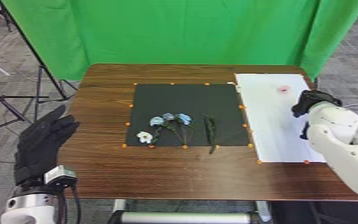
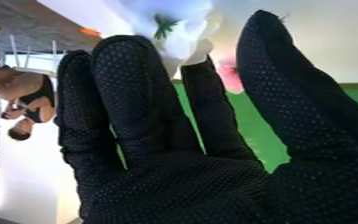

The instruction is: Arrange flowers

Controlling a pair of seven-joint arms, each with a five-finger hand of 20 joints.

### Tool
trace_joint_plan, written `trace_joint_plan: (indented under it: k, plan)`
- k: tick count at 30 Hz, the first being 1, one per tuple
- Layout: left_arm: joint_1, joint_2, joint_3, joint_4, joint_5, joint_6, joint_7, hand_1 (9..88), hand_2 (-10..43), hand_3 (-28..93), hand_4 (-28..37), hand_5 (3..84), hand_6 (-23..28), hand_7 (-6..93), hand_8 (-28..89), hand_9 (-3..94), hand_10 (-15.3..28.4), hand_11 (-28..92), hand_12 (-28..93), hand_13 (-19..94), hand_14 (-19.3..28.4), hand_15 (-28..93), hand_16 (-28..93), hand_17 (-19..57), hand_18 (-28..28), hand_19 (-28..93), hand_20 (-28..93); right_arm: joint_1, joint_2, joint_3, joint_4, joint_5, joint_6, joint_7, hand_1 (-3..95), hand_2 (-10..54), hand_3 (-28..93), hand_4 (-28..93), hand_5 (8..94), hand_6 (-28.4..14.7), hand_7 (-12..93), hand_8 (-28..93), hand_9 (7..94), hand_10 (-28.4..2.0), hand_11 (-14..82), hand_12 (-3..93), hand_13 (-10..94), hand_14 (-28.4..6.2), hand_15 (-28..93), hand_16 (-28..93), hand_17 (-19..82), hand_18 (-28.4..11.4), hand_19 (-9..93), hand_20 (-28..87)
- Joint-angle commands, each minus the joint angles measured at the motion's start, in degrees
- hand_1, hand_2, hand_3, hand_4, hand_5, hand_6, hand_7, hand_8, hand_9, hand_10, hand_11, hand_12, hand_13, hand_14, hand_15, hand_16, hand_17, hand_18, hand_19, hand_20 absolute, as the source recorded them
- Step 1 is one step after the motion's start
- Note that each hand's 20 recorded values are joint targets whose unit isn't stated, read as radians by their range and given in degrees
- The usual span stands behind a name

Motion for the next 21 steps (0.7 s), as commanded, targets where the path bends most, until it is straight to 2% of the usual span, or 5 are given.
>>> trace_joint_plan:
  k: [1,5,7,12,21]
  plan:
    - [0.0,-0.66,-0.18,0.12,0.59,-1.01,-0.75,26.5,4.8,80,-18.4,44.6,12.4,12.5,-9,39.5,22.0,38,9,28,28.4,69,-17,-8.4,23.8,63,4,-1.0,0.9,-2.4,1.3,-2.5,3.7,-0.1,37.8,-6.3,86,-27,52.0,-5.0,18,-11,57.6,-15.8,22.4,17.1,61,-10.7,76,15,35,-20.4,93,4]
    - [0.2,-0.57,-0.27,0.05,0.60,-0.90,-0.56,26.6,4.8,80,-18.5,44.6,12.4,12.5,-9,39.5,22.0,38,9,28,28.4,69,-17,-8.4,23.8,63,4,-0.2,2.3,-5.7,2.2,-3.9,9.3,0.4,43.4,-8.0,84,-28,59.0,-3.2,23,-14,63.7,-13.0,27.1,17.0,65,-7.5,73,21,37,-19.0,93,4]
    - [0.3,0.49,0.12,0.10,-0.22,-0.34,0.16,26.6,4.8,80,-18.5,44.6,12.4,12.5,-9,39.5,22.0,38,9,28,28.4,69,-17,-8.4,23.8,63,4,0.2,2.9,-7.1,2.5,-4.4,11.4,0.5,46.6,-8.7,81,-28,62.4,-2.9,26,-5,69.5,-10.7,22.7,24.1,67,-6.4,72,23,38,-18.6,93,5]
    - [0.0,0.55,0.26,0.16,-0.10,-0.51,-0.01,26.5,4.8,80,-18.4,44.6,12.4,12.5,-9,39.6,22.0,38,9,28,28.4,69,-17,-8.4,23.8,63,4,0.9,3.9,-9.8,3.0,-6.0,15.7,1.5,53.5,-9.3,77,-28,71.2,-0.6,34,-1,82.5,-7.8,15.8,36.4,74,-4.2,69,24,42,-17.7,93,8]
    - [0.4,0.88,0.23,0.04,-0.20,-0.34,0.17,26.6,4.8,80,-18.5,44.6,12.4,12.5,-9,39.6,22.1,38,9,28,28.4,69,-17,-8.4,23.8,63,4,3.6,5.9,-14.5,3.2,-6.6,21.0,2.6,55.3,-9.5,78,-28,76.8,0.3,33,1,87.1,-5.5,17.0,38.3,78,-3.5,68,23,46,-17.8,93,13]
